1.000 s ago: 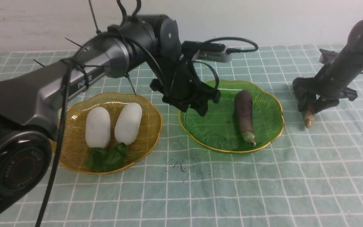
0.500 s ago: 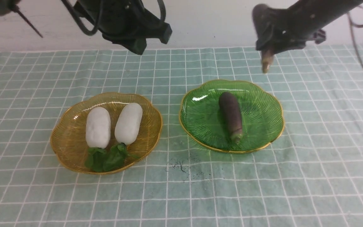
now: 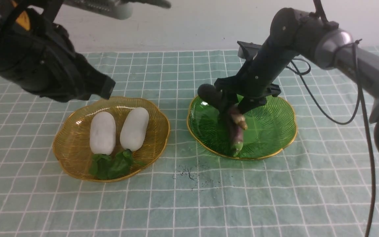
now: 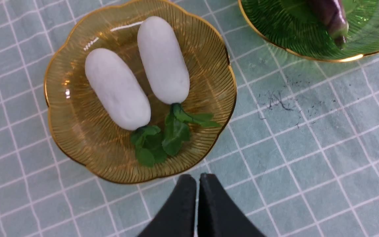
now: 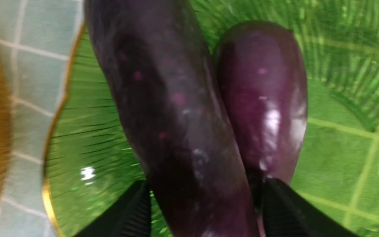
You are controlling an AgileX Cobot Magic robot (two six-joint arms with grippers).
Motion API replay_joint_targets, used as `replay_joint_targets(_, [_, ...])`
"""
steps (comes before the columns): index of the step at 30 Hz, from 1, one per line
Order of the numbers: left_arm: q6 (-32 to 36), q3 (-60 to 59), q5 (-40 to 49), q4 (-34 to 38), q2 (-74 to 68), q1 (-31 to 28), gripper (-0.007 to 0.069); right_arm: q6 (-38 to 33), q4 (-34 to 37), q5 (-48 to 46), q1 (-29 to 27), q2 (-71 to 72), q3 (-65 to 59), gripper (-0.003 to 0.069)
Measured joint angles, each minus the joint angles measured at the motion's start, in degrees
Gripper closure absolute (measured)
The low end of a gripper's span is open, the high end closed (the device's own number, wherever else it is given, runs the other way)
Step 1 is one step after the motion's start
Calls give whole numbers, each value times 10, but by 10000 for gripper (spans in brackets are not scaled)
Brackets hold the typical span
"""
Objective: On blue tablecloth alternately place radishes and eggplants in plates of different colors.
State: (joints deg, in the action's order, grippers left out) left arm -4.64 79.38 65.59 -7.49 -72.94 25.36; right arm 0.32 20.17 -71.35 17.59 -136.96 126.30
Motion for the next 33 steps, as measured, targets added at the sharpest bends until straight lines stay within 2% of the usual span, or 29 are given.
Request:
replay_joint_targets(3, [-18,-30,0,-18,31,0,632,6,-32,1,0,0,0,164])
replay_joint_targets(7, [-38,-50,0,-41,56,0,632,7,-59,1,0,0,0,127])
replay_joint_targets(15, [-44,-55,3,-47,64,0,632,5,-84,1,0,17,1,119])
replay_joint_targets(18, [-44,-55,6,-47,64,0,632,2,-142,0,0,37,10,118])
replay_joint_targets(22, [-44,-55,6,-51,65,0,632,21,-258,1,-1,43,21,117])
replay_joint_targets(24, [-44,-55,6,-51,65,0,632,24,-271,0,-2,43,21,118])
replay_joint_targets(29, [-44,-55,10,-51,66,0,632,22,-256,-1,-5,74,7,166])
replay_joint_targets(30, [-44,-55,17,-51,67,0,632,22,-253,-1,-9,117,-17,217])
replay_joint_targets(31, [-44,-55,18,-51,67,0,632,22,-253,-1,-9,122,-17,217])
replay_joint_targets(33, [-44,-55,18,-51,71,0,632,21,-253,-1,-18,208,-69,314])
